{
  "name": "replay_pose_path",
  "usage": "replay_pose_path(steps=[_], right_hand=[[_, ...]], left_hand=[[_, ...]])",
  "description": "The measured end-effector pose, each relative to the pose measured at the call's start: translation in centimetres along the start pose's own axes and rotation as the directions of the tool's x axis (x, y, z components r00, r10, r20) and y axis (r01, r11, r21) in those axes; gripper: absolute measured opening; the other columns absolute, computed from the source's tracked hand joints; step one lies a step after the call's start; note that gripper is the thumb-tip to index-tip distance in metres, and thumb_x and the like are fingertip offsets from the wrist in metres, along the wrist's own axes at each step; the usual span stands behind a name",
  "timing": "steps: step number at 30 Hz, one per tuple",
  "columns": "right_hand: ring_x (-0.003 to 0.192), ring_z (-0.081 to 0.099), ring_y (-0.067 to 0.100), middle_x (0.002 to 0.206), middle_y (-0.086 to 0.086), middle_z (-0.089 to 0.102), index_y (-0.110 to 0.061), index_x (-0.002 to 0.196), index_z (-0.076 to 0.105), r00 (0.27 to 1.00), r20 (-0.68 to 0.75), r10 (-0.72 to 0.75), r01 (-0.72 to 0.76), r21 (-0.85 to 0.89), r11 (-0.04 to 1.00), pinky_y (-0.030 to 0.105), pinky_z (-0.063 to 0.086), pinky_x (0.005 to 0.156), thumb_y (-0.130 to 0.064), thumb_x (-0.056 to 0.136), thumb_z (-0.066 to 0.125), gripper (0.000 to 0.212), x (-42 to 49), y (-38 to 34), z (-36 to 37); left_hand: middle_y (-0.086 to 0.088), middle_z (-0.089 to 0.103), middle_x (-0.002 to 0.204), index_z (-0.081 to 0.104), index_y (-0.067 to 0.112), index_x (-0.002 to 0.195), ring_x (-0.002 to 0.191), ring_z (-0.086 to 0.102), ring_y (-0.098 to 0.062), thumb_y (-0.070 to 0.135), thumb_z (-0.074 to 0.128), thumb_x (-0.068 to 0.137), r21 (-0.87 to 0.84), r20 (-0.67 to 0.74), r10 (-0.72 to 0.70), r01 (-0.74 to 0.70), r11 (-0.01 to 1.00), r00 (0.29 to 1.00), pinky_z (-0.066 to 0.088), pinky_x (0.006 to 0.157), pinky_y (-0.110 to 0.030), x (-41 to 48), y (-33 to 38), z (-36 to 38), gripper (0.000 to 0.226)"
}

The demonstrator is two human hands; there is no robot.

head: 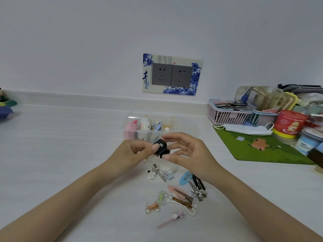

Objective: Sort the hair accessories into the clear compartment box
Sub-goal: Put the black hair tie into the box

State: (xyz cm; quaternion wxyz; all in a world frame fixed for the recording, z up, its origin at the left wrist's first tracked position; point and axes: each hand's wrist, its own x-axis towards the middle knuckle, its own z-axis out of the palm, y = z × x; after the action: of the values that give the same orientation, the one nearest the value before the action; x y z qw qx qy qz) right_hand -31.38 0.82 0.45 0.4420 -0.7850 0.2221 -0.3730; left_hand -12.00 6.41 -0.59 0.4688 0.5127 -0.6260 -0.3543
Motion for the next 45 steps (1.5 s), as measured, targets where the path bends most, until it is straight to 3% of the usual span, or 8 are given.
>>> replay_pose_path(steps=[4,14,18,21,28,34,40,45], right_hand=[[0.103,0.066,0.013,0.109,-0.006,0.071,-0.034,0.104,0.066,1.000,-0.023,-0.004,0.005,0.050,0.999,0.029,0.054,0.087,-0.016,0.074,0.076,0.037,0.2,0.0,-0.2],[0.100,0.065,0.008,0.102,-0.010,0.072,-0.031,0.101,0.066,0.995,-0.078,-0.057,0.059,0.022,0.998,0.022,0.052,0.086,-0.017,0.071,0.078,0.035,0.9,0.3,-0.8],[0.096,0.064,0.003,0.098,-0.015,0.070,-0.029,0.103,0.064,0.960,-0.272,-0.071,0.027,-0.161,0.987,0.023,0.047,0.088,-0.015,0.073,0.077,0.035,3.1,0.7,-3.7],[0.093,0.061,-0.003,0.096,-0.018,0.066,-0.025,0.106,0.063,0.949,-0.315,-0.030,-0.064,-0.285,0.956,0.025,0.043,0.090,-0.017,0.077,0.075,0.032,4.7,2.0,-5.3],[0.099,0.056,0.001,0.107,-0.015,0.064,-0.025,0.113,0.064,0.950,-0.312,0.001,-0.133,-0.404,0.905,-0.001,0.033,0.080,-0.025,0.082,0.069,0.031,5.7,4.7,-5.2],[0.115,0.052,0.006,0.120,-0.008,0.063,-0.018,0.108,0.070,0.978,-0.178,0.112,-0.183,-0.455,0.871,0.019,0.033,0.095,-0.033,0.092,0.054,0.027,5.2,4.7,-5.2],[0.097,0.057,-0.005,0.103,-0.015,0.068,-0.027,0.096,0.070,0.982,-0.184,-0.050,-0.041,-0.455,0.889,0.003,0.035,0.083,-0.028,0.087,0.062,0.012,3.3,1.9,-5.3],[0.091,0.059,-0.006,0.100,-0.016,0.070,-0.032,0.095,0.072,0.924,0.259,0.281,-0.122,-0.498,0.859,0.013,0.042,0.079,-0.038,0.076,0.072,0.019,1.6,1.6,-4.8]], left_hand=[[0.022,0.058,0.051,0.074,0.039,0.069,0.052,0.045,0.006,0.053,0.056,0.072,-0.029,-0.021,0.025,-0.026,0.999,0.999,0.031,0.051,-0.001,0.5,0.3,0.9,0.023],[0.011,0.059,0.064,0.074,0.034,0.080,0.061,0.046,-0.007,0.058,0.055,0.073,0.008,-0.116,0.074,-0.074,0.997,0.991,0.033,0.055,-0.010,1.2,-0.3,1.6,0.031],[0.023,0.063,0.106,0.063,0.036,0.111,0.094,0.052,0.005,0.057,0.047,0.087,0.429,-0.251,0.330,-0.201,0.881,0.910,0.037,0.081,-0.005,1.5,-0.8,0.7,0.035],[0.017,0.048,0.132,0.051,0.028,0.130,0.124,0.036,0.005,0.053,0.041,0.088,0.706,-0.122,0.454,-0.245,0.665,0.882,0.026,0.108,-0.021,1.6,-1.7,-0.2,0.050],[0.009,0.031,0.151,0.033,0.028,0.142,0.143,0.019,-0.012,0.062,0.028,0.086,0.748,-0.061,0.333,-0.178,0.639,0.941,0.004,0.117,-0.029,1.9,-3.7,-0.2,0.066],[0.009,0.031,0.152,0.034,0.029,0.142,0.143,0.018,-0.013,0.062,0.026,0.086,0.753,-0.055,0.331,-0.179,0.634,0.942,0.003,0.117,-0.030,2.0,-3.7,-0.1,0.066],[0.013,0.035,0.147,0.040,0.028,0.138,0.142,0.020,-0.008,0.060,0.034,0.085,0.695,-0.044,0.356,-0.228,0.682,0.934,0.010,0.117,-0.029,1.5,-3.3,0.2,0.062],[0.018,0.060,0.111,0.065,0.035,0.103,0.109,0.049,0.004,0.066,0.054,0.076,0.567,0.029,0.308,-0.269,0.778,0.951,0.040,0.097,-0.023,0.7,-2.3,1.0,0.042]])
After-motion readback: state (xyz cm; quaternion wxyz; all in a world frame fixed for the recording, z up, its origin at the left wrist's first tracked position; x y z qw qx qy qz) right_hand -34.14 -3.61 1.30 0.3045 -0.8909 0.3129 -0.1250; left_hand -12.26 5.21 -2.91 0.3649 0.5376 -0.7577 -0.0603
